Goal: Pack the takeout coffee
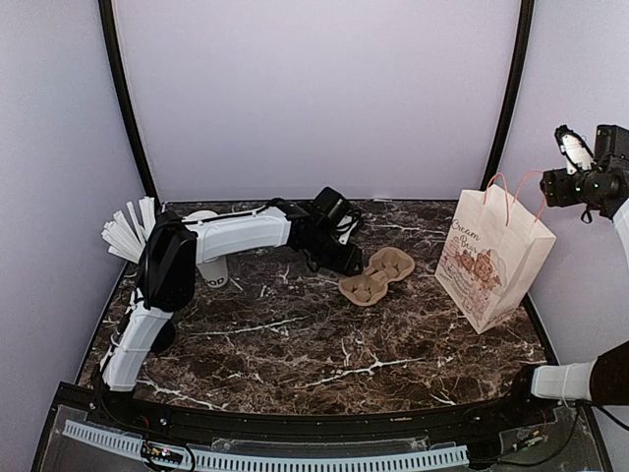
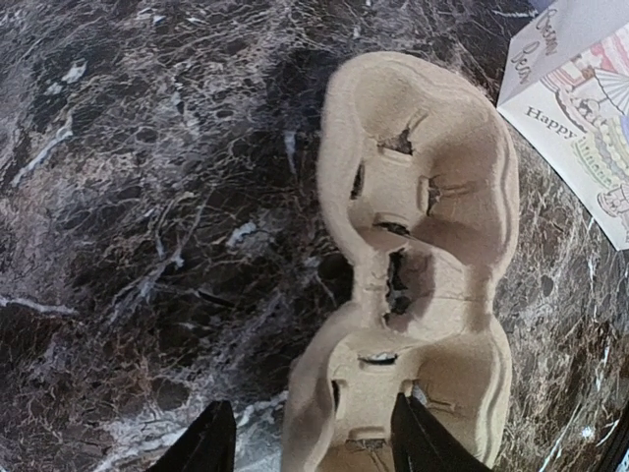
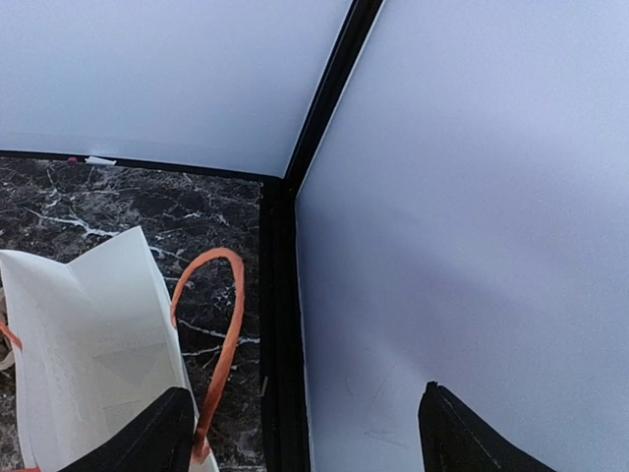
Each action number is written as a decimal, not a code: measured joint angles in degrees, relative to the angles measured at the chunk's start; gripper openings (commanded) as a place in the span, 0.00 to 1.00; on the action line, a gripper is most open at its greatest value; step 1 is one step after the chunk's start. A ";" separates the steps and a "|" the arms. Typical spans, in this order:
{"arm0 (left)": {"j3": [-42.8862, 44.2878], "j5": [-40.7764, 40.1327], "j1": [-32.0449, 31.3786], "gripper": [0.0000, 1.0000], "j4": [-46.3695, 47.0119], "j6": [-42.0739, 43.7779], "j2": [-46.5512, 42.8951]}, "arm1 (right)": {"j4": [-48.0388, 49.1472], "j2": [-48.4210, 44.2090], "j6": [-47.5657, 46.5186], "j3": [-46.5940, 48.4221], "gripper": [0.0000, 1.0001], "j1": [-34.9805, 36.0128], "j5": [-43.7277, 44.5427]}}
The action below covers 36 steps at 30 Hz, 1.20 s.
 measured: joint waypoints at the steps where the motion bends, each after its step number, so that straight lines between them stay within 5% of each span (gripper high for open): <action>1: 0.17 0.26 0.31 0.59 -0.11 0.46 0.11 | -0.66 -0.09 0.00 -0.13 0.77 -0.61 -0.96; 15: 2.71 3.15 1.55 0.52 -1.36 4.02 2.60 | -4.85 0.42 1.14 -3.48 0.65 -0.96 -9.88; 36: 6.80 2.78 2.91 0.17 -1.75 2.38 6.99 | -4.48 2.19 1.95 -4.11 0.64 -0.96 -13.55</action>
